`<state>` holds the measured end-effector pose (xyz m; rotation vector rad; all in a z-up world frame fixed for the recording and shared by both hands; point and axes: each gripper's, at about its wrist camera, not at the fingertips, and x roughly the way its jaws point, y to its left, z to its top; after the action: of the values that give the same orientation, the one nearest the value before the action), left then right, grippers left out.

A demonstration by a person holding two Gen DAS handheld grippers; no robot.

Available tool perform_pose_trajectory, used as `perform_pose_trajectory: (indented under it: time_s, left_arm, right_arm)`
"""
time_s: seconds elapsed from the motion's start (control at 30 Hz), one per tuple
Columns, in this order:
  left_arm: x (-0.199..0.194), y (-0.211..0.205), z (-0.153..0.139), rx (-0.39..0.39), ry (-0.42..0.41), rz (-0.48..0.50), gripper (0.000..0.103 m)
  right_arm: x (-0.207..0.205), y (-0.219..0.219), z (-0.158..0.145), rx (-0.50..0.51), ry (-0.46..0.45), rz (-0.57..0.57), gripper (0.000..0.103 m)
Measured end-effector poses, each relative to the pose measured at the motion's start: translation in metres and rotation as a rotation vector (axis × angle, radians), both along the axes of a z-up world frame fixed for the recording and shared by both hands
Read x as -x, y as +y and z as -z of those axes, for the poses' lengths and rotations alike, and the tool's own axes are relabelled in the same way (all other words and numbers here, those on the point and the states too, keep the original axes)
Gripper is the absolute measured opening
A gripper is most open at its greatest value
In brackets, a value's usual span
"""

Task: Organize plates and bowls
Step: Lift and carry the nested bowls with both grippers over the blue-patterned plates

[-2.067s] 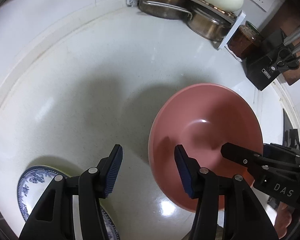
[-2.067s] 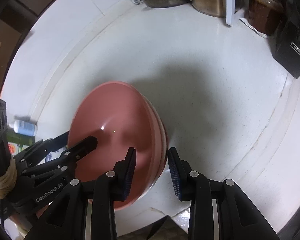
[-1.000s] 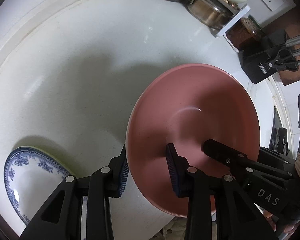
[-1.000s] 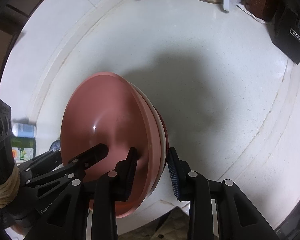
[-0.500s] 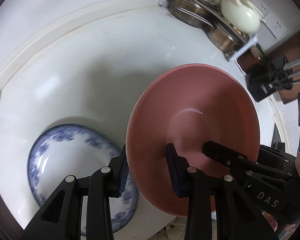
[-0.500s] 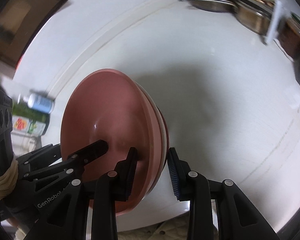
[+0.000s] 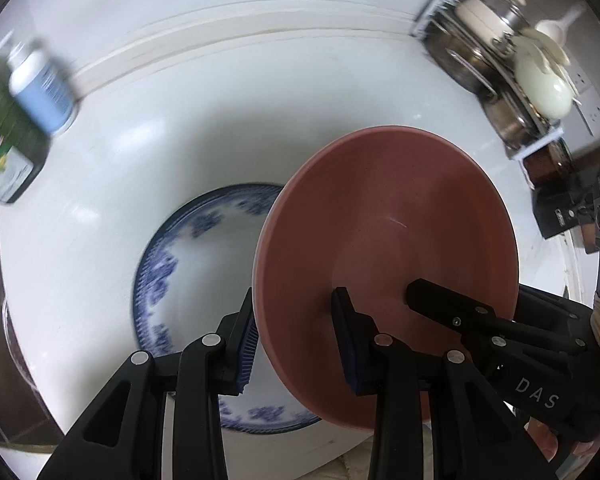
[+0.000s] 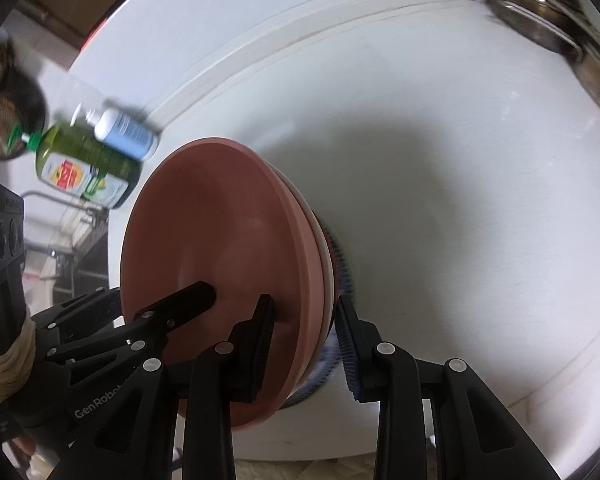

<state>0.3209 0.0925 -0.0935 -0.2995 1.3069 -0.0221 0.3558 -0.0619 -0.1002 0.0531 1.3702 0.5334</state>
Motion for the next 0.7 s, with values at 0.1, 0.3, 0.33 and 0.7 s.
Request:
perform_pose_trajectory:
  time_s: [0.1, 0.3, 0.33, 0.7]
  left_arm:
    - [0.005, 0.013, 0.006, 0.001, 0.015, -0.016, 0.035]
    - [0.014, 0.029, 0.017, 0.002, 0.043, -0.022, 0.035]
    - [0.014, 0.03, 0.018, 0.003, 0.049, -0.021, 0.035]
    - [0.015, 0.036, 0.024, 0.01, 0.057, 0.003, 0.035]
  right_arm:
    - [0.003, 0.016, 0.008, 0.004, 0.016, -0.021, 0.033]
    - [0.011, 0.038, 0.02, 0.017, 0.051, -0.033, 0.033]
    - [0.011, 0.04, 0.021, 0.019, 0.055, -0.033, 0.033]
    - [0.014, 0.046, 0.029, 0.025, 0.08, -0.005, 0.033]
